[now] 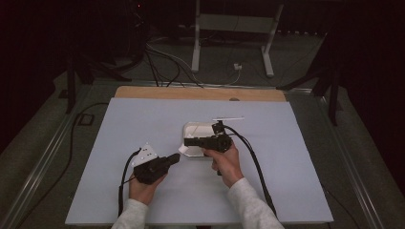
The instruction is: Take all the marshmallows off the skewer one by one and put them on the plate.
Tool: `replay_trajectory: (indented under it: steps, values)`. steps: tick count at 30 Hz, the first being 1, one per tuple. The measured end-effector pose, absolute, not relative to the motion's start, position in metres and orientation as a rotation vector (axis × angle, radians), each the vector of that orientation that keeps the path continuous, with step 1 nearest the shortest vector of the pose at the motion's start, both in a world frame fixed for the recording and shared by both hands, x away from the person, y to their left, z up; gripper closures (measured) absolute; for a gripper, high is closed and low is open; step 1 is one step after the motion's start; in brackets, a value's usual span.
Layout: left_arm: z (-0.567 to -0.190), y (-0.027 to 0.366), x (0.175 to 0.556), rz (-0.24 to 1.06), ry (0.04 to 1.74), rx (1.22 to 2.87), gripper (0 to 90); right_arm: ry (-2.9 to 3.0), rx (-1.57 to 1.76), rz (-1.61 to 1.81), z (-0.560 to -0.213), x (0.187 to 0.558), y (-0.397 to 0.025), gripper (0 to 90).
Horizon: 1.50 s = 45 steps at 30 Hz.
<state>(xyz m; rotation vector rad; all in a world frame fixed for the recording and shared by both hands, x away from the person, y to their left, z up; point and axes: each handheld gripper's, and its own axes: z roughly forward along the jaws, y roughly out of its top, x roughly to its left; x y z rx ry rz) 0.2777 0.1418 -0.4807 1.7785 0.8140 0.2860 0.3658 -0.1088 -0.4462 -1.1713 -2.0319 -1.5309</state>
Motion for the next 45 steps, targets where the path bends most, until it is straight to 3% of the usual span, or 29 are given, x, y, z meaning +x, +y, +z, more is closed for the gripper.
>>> replay_trajectory:
  steps: [45]
  values:
    - [-0.484, 0.148, 0.276, 0.290, 0.772, 1.822, 90.0, -1.944, -1.271, -1.623, -0.428, 0.380, -0.144, 80.1]
